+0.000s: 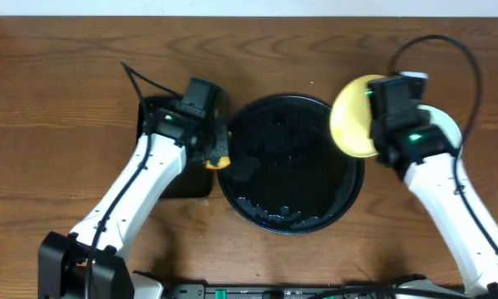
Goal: Clean dirty plates on tray and stack at the side
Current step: 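Raise the yellow plate and stack it on the pale green plates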
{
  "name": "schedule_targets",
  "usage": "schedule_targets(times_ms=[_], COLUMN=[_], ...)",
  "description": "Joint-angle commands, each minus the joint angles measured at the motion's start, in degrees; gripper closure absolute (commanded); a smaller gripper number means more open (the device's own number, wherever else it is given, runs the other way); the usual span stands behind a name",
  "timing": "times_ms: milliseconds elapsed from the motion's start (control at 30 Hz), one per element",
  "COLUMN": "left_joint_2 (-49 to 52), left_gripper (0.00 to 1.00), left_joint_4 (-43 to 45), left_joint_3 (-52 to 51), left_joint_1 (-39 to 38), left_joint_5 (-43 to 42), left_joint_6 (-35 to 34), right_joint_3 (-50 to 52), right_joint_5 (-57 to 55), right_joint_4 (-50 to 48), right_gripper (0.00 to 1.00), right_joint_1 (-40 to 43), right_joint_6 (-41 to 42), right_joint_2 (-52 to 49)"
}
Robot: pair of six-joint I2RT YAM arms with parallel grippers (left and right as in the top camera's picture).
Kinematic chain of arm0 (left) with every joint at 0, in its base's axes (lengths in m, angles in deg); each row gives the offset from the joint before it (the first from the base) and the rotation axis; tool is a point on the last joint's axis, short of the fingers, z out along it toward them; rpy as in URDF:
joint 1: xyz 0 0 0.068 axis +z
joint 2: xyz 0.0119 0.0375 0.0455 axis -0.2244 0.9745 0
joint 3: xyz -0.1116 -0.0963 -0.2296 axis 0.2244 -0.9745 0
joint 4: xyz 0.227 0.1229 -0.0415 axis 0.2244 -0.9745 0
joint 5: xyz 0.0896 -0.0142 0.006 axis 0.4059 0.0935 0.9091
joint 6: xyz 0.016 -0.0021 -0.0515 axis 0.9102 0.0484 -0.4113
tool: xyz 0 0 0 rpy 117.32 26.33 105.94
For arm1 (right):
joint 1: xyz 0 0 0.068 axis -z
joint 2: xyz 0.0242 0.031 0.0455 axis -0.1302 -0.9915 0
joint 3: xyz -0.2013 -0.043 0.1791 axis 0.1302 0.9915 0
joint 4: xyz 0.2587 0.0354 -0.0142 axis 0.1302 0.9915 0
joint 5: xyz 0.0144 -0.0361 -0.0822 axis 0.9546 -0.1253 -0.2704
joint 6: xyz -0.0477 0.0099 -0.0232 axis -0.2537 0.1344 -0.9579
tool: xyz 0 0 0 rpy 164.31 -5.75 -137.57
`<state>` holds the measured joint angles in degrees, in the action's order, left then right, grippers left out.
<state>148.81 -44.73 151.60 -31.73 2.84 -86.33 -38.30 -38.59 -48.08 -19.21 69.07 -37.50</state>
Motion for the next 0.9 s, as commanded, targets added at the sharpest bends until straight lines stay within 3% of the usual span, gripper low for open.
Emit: schedule_targets(times_ms=[0, 267, 500, 867], left_joint_2=[-0.11, -0.04, 0.70, 4.22], left_gripper=[0.93, 0.92, 0.92, 0.92], left_joint_4=[-0.11, 0.15, 3.61, 5.77], left_joint_3=[0.13, 0.11, 0.07, 0.07], left_joint_1=[4.48, 12.70, 13.66, 13.66], left_joint_5=[1.53, 1.53, 1.49, 1.57], left_joint_6=[-3.34, -20.55, -36.63, -52.50], right_joint_3=[-1.01, -0.11, 3.32, 13.75], right_joint_5=[7.58, 12.39, 14.45, 16.98], right_joint_4=[0.57, 4.00, 3.45, -10.23], right_gripper=[0.99, 0.99, 0.99, 0.99], right_joint_1=[6.45, 20.13, 27.67, 30.62], right_joint_6=[5.79, 18.34, 23.98, 28.11], right_joint_2=[0.42, 0.39, 0.39, 0.39])
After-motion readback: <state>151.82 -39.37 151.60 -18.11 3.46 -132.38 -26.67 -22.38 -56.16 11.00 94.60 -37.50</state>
